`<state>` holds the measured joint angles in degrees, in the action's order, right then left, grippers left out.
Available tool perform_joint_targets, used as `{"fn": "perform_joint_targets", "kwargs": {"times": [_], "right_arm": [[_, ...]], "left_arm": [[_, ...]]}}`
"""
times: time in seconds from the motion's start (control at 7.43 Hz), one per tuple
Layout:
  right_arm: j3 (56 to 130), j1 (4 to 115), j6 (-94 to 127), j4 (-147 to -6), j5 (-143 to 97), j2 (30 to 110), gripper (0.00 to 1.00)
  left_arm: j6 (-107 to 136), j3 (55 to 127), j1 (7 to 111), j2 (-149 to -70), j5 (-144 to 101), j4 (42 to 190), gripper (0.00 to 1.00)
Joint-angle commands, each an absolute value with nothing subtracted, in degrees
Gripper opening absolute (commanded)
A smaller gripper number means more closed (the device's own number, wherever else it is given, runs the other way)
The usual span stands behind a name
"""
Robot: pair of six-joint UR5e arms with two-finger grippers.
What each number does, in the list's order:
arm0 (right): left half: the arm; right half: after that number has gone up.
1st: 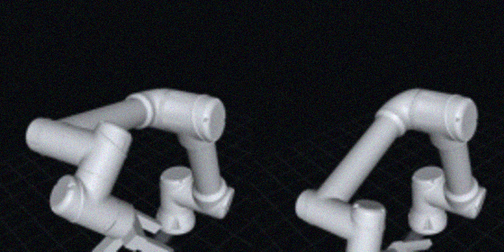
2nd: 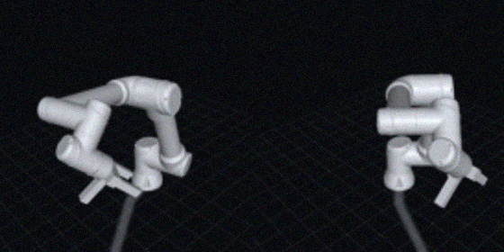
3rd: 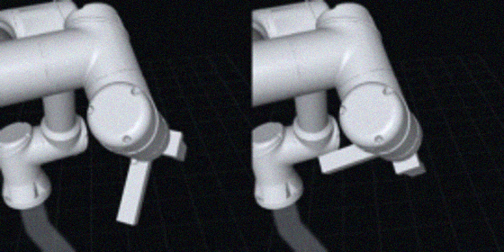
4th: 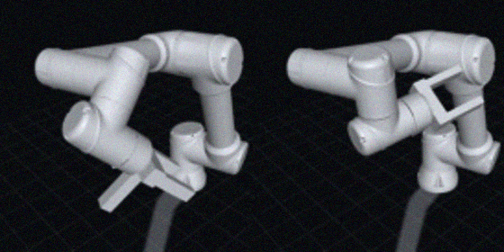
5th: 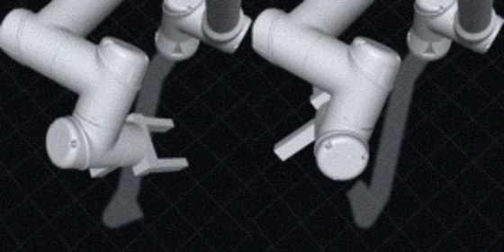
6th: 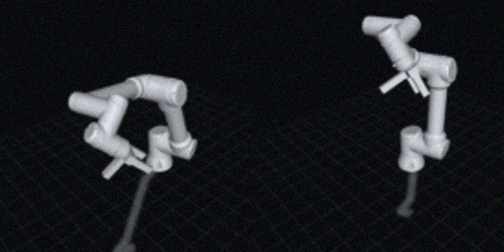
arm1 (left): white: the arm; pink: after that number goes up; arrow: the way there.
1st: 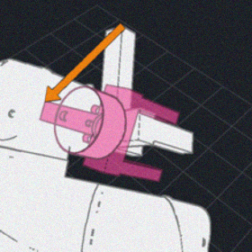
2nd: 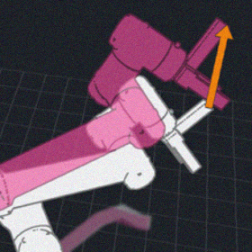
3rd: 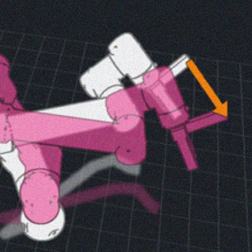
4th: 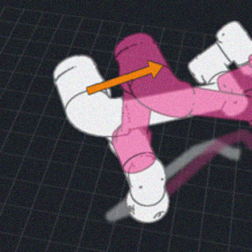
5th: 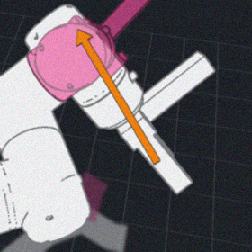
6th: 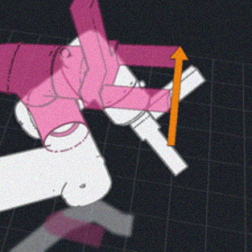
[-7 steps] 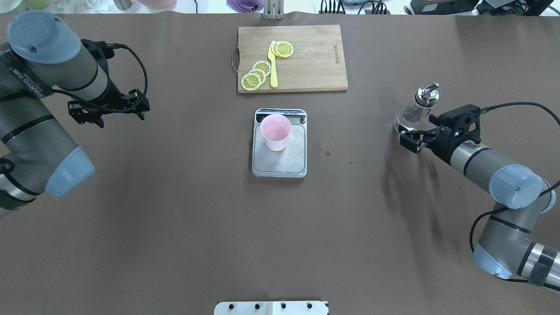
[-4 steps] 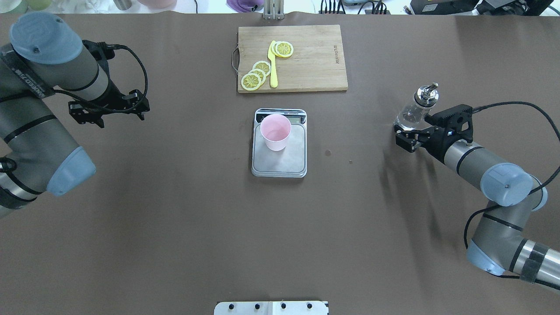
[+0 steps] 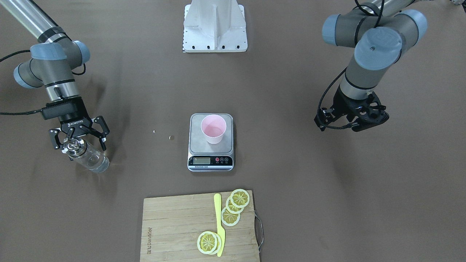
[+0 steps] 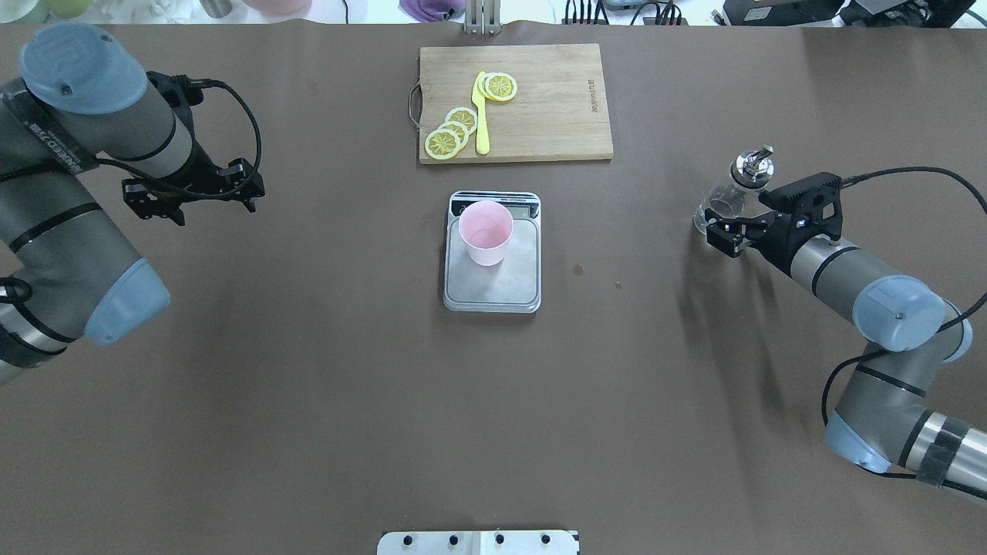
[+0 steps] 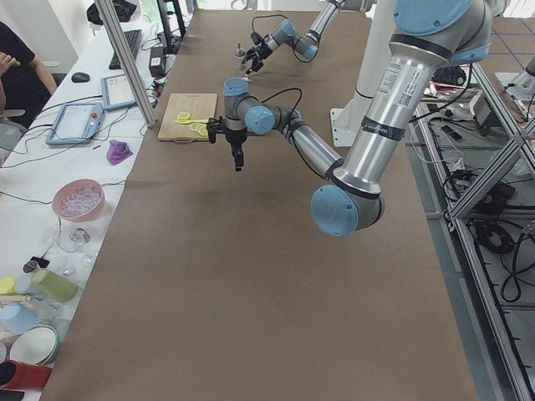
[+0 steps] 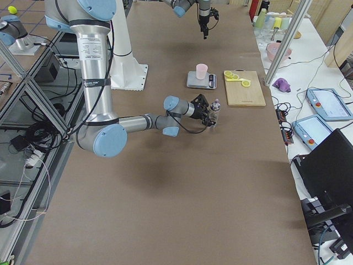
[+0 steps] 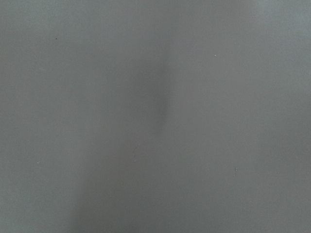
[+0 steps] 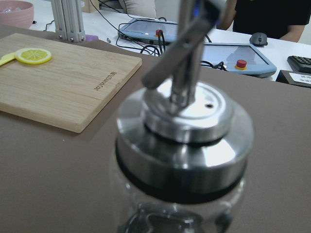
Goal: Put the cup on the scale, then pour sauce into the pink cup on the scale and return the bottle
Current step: 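Lift the sauce bottle with the right gripper toward the pink cup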
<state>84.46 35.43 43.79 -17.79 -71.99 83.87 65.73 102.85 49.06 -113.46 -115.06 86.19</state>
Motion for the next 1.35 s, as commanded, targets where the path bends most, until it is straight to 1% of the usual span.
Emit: {"fn": "perform_joint_targets", "kwargs": {"times": [0.0, 0.27, 0.4, 0.54, 0.67, 0.94, 1.08, 1.21], "right_arm": [[82.4, 35.7, 43.8, -17.8, -72.0, 81.7, 0.96], [81.9, 35.7, 43.8, -17.9, -72.0, 80.5, 0.94], [80.3, 35.7, 43.8, -17.7, -72.1, 80.2, 0.94], [80.0, 35.7, 43.9, -17.6, -72.1, 80.2, 0.84], [79.9, 35.7, 43.9, -17.6, -72.2, 80.2, 0.72], [80.4, 35.7, 44.0, -17.5, -72.2, 80.1, 0.34], [80.6, 35.7, 44.3, -17.5, -72.2, 80.1, 0.13], [80.9, 35.9, 44.2, -17.5, -72.2, 80.1, 0.0]], "left_arm": [[65.7, 102.7, 49.0, -113.5, -115.0, 86.2, 0.99], [66.2, 102.9, 49.1, -113.5, -115.1, 86.4, 0.99], [66.2, 102.8, 49.1, -113.5, -115.0, 86.4, 0.99], [66.2, 102.8, 49.1, -113.5, -115.0, 86.4, 0.99], [66.2, 102.8, 49.0, -113.6, -115.0, 86.4, 0.99], [66.2, 102.8, 49.1, -113.6, -115.1, 86.4, 0.99], [66.2, 102.8, 49.1, -113.6, -115.1, 86.4, 0.99], [66.2, 102.8, 49.1, -113.6, -115.1, 86.4, 0.99]]}}
